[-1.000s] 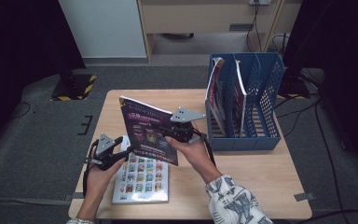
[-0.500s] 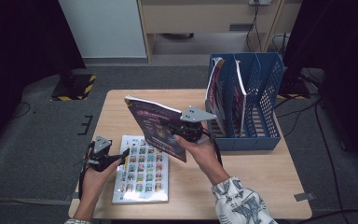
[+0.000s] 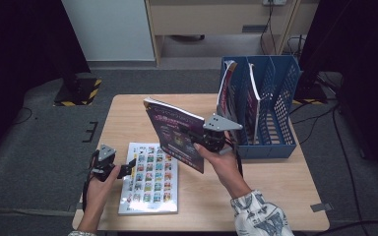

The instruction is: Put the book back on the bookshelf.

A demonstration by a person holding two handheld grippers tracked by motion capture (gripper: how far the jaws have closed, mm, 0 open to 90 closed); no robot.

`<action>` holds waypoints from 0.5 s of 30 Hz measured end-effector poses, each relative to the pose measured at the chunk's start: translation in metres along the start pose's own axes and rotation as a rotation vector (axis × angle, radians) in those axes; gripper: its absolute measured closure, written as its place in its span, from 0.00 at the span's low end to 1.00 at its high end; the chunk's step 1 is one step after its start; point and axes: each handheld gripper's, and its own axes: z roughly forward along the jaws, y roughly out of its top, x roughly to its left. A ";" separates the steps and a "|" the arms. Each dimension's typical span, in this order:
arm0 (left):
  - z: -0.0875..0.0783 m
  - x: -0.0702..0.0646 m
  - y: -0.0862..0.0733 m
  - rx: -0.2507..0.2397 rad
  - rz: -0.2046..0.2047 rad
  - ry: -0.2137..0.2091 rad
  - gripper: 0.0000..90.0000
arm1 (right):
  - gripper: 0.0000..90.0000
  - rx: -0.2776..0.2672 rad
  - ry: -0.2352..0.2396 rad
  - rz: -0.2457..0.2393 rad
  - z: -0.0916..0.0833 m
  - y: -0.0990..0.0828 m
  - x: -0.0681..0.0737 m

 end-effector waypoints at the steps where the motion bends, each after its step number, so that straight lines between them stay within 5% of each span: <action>1: 0.000 0.000 0.000 0.000 0.001 0.004 0.05 | 0.93 0.001 -0.001 0.002 -0.001 0.000 0.000; 15: 0.000 0.002 -0.003 0.012 0.004 0.051 0.06 | 0.93 0.002 -0.019 0.000 -0.006 -0.001 -0.001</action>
